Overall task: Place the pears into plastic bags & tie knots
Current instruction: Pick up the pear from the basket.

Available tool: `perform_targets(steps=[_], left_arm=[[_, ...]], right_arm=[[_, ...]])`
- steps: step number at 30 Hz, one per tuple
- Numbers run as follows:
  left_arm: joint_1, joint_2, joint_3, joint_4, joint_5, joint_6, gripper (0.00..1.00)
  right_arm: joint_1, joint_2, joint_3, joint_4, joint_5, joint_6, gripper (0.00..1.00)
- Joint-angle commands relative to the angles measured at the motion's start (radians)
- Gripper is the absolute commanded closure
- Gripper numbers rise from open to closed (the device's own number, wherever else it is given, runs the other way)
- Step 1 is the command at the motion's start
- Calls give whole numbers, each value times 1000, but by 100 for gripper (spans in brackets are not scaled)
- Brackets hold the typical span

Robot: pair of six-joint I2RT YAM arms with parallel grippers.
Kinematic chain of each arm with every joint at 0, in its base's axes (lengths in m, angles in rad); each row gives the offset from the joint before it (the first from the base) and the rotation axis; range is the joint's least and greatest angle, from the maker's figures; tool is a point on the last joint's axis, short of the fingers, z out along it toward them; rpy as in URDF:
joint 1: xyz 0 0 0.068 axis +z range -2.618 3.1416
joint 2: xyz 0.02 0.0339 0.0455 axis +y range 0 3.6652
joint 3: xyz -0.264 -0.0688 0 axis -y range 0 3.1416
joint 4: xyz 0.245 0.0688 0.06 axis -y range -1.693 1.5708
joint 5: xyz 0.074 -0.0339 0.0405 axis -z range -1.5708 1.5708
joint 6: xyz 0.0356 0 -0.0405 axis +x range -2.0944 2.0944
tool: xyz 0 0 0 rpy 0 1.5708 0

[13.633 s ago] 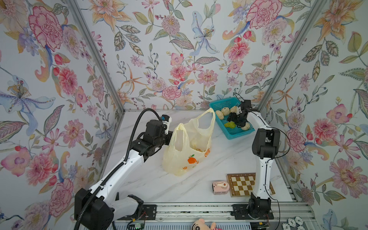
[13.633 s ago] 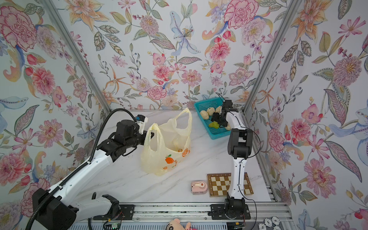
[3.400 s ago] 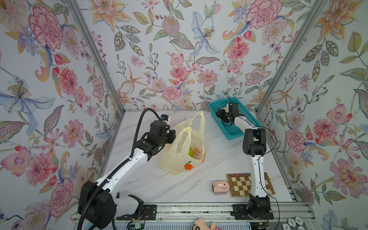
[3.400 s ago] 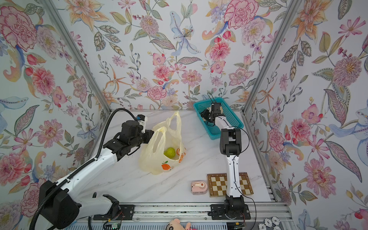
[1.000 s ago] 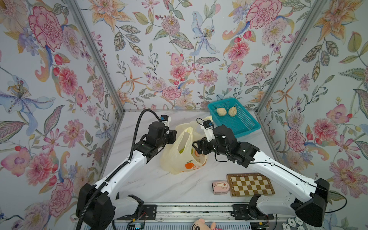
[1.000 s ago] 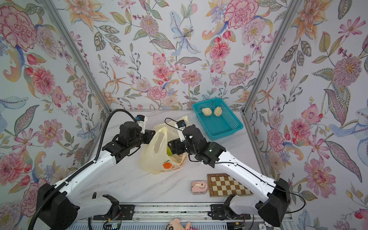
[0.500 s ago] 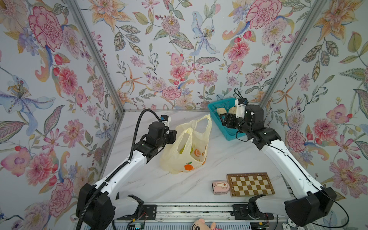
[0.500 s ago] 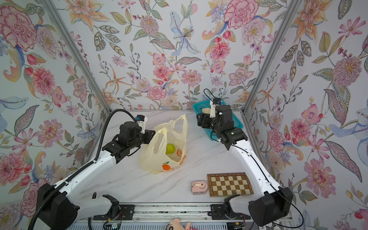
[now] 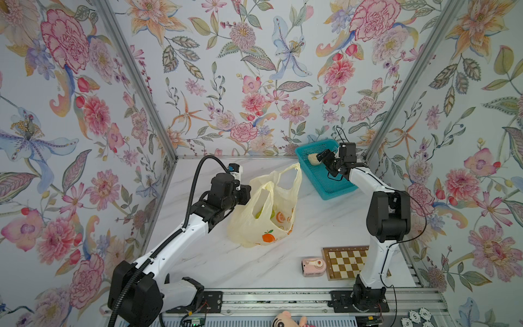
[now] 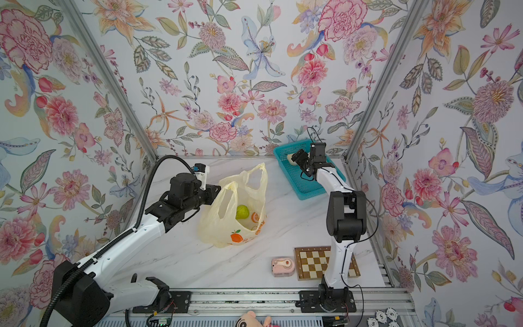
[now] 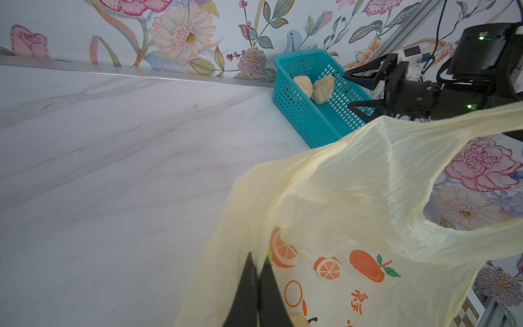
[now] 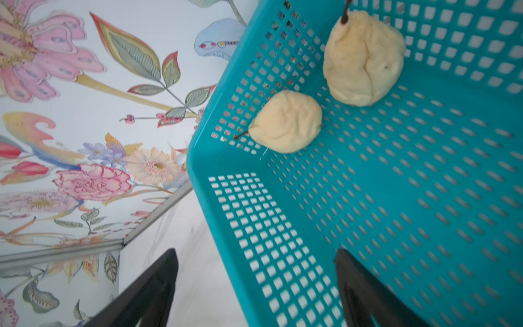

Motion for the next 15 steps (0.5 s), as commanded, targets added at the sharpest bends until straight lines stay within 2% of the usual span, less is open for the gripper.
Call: perform_targets(steps=[1,8,15], left_arm=[[-6,20,-4,17,8,-6,100],[-7,28,-5,24,11,-16,100],[-8,45,10,21,13,-16,100]], right_arm=[[-6,109,106,32,9,201,8],[-12,311,282,26,84,371,2],[-16,529,574,-29,75,361,2]])
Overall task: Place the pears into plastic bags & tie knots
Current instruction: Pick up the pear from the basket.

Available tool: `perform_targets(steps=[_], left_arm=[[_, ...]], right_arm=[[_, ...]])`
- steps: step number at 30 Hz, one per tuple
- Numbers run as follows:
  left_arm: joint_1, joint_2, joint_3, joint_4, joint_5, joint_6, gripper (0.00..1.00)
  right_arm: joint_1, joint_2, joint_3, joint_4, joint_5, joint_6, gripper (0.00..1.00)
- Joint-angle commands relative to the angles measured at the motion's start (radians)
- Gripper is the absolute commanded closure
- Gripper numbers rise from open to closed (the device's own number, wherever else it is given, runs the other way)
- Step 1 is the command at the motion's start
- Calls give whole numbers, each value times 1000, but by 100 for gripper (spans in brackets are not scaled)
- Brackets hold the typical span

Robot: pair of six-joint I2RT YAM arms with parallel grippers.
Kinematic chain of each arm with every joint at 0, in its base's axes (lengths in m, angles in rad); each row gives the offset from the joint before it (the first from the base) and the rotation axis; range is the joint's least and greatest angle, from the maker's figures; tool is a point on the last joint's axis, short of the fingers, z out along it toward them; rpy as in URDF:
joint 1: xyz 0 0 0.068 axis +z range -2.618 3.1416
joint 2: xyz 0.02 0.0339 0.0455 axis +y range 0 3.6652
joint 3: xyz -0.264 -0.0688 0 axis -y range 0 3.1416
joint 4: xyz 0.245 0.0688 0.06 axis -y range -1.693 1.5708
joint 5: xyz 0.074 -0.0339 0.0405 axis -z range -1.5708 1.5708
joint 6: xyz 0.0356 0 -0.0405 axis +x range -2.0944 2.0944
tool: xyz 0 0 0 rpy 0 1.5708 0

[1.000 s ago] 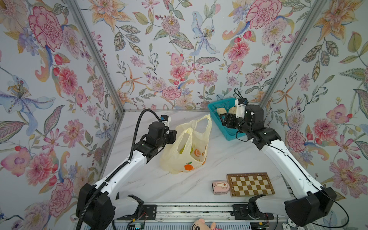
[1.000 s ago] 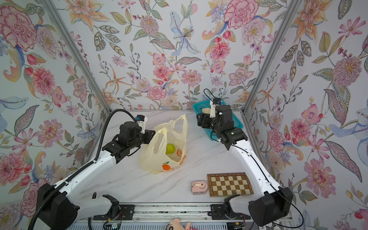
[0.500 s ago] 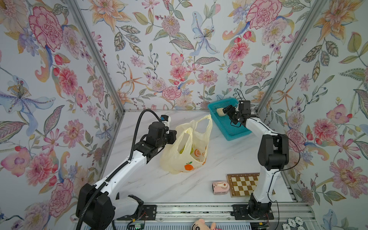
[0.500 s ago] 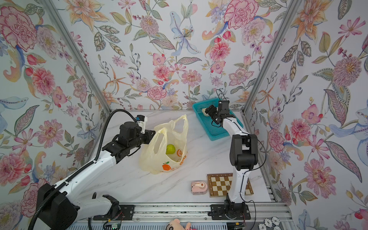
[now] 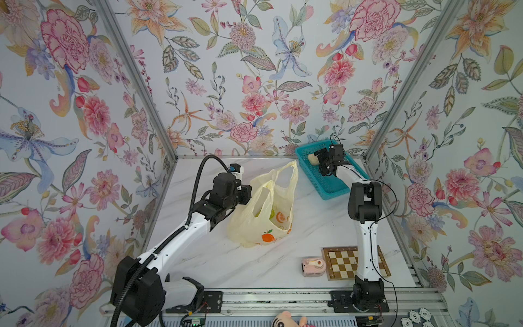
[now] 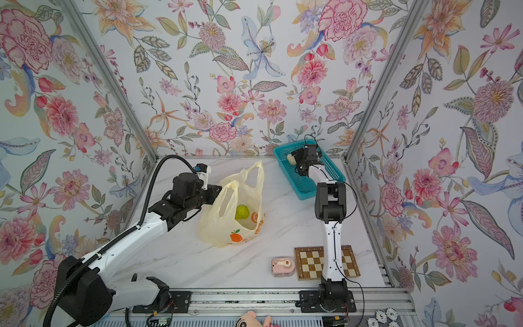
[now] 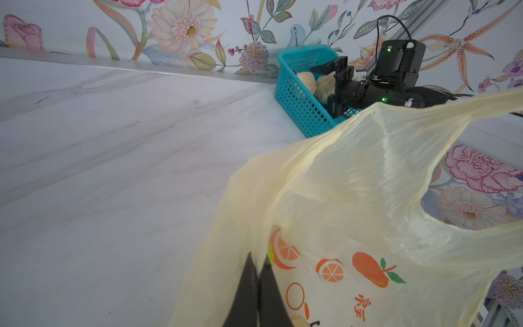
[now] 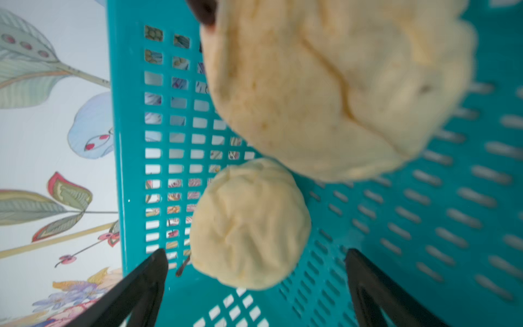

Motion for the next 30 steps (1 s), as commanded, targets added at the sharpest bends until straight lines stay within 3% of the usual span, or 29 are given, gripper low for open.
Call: perform_targets(steps=[1,9,16,24,30], left_arm=[[-8,11,10,6,10,-9,100],[-8,16,23,-9,-4,0,100],[-8,5,14,-9,-8,-6,100],[-7,-20,-9,4,-9,-11,100],[-8,-35,-23,7,-12,-4,100]], right_arm=[[-4,77,132,-45,11,20,3],[-4,147,178,-9,-16,15,10],[-10,107,74,42,-58,-8,32],[-13,-181,-210,127,-30,-151,45],[-13,-463,-478,153,-76,-304,46]])
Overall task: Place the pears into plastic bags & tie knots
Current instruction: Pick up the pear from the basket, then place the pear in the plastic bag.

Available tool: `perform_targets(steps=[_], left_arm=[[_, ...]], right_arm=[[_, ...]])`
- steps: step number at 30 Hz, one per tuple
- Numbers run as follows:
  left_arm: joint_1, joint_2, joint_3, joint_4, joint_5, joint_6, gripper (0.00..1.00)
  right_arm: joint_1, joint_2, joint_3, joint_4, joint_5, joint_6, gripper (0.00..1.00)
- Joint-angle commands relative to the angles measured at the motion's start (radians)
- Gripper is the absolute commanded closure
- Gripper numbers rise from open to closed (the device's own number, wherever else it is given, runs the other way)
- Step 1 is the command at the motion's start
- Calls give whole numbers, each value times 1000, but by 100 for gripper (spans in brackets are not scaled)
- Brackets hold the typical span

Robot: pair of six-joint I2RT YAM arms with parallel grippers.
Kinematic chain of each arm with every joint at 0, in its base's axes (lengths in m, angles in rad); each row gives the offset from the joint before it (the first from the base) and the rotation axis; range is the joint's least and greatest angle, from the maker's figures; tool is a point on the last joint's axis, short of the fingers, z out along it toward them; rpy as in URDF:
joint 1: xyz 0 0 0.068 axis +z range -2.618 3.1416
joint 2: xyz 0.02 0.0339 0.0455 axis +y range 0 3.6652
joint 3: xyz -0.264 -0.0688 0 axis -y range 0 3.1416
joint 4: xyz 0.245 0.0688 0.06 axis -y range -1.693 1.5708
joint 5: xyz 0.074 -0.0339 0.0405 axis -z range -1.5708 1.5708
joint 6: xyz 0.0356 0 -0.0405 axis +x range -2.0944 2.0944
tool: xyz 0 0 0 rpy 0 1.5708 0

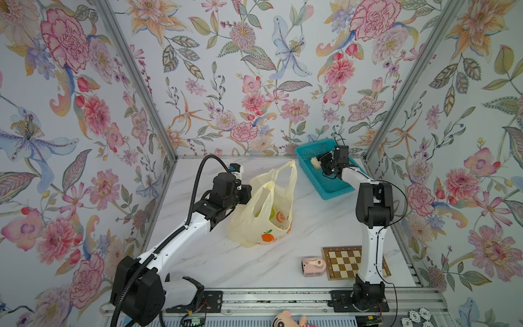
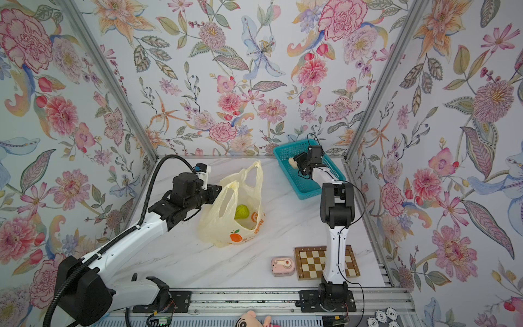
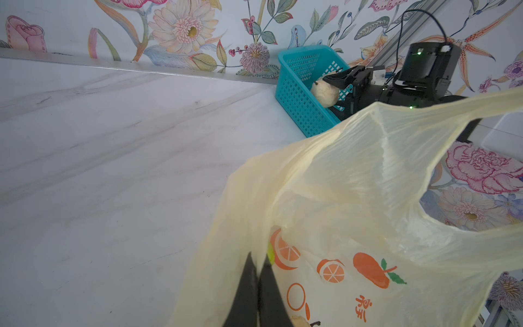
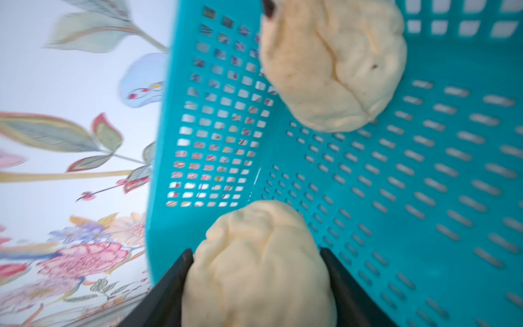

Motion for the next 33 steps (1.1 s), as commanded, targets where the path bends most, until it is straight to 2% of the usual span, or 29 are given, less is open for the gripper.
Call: perform_targets(steps=[1,8,12,16,20,24,28,30,33], left_arm=[[-8,-26,-21,8,-9,-3,100],[-8,-33,-32,30,-7,-3,100],[-7,-34,-30,32,-1,-5,100],[-8,-46,-37,44,-8,-11,100],[-8,-45,-33,51,0,-17,100],[-8,-44,-30,59,9,-24,100],[-8,-42,-27,62,13,-26,100],[-8,-43,-26,62,17,-26,100],[-8,-47,-29,62,17,-27,100]], right_arm=[[-2,-193,-127,43,-41,-159,46],[71,-640,-478,-20,-52,-502,45],[152,-863,-617,-118,0,-626,47],[293,-1092,-745,-187,76,-732,47],[459,-1259,-814,-242,206,-744,52],[650,-1321,-838,-229,286,-766,53],[824,-1278,-829,-176,403,-848,53],[867,-1216,-803,-171,447,-872,52],[876,-1126,-774,-157,452,-865,52]])
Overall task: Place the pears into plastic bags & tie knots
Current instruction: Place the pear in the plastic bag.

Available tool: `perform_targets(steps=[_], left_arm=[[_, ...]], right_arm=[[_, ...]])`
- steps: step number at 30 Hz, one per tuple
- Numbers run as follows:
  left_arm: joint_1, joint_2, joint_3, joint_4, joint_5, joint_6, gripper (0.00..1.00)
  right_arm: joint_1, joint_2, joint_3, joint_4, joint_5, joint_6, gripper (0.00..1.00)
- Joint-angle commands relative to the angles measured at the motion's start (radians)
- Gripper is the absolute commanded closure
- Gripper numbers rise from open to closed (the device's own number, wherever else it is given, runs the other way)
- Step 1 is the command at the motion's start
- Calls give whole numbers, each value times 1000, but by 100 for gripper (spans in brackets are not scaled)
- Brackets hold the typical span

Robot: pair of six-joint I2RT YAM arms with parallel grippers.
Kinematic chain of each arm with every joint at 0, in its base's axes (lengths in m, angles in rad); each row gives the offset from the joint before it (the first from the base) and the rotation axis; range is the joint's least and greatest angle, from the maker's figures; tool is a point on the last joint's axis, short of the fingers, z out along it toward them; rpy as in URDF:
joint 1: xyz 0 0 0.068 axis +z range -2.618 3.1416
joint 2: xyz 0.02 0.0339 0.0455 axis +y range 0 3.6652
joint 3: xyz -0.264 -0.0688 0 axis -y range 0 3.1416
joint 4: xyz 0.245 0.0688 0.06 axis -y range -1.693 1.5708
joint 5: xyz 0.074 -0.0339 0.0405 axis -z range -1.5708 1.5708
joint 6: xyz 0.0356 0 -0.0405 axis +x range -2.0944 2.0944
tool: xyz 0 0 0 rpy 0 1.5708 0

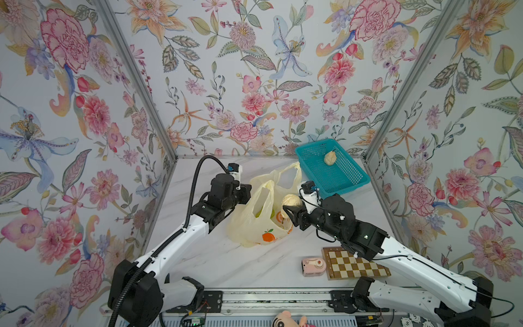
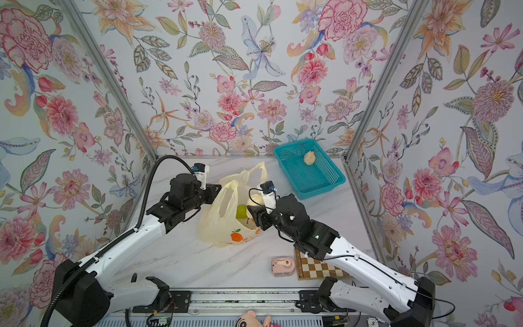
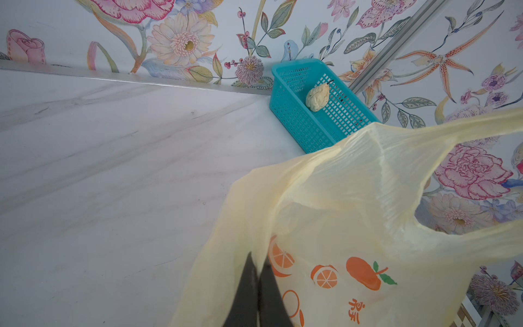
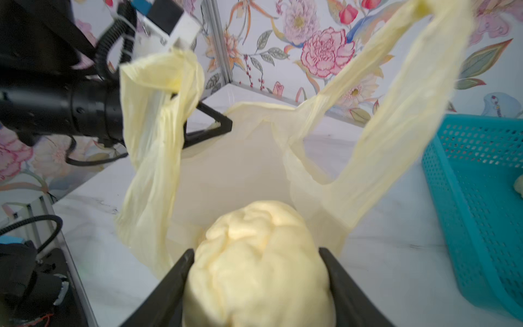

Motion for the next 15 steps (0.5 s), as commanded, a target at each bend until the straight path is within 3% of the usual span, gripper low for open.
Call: perform_targets(steps=[1,6,10,15], left_arm=[[-8,-23,-6,14,14,-14,100],[-8,-26,-11,13,12,-14,100],[-7,-26,-14,13,9,-14,100],[-9,-17,-9,17,10,-12,100]], right_arm=[[7,87,41,33,66,-36,51],[5,183,44,89,-55,-29,45],[-5,216,50,105,-236,-14,27],[-25,177,27,144,-302,23,15]])
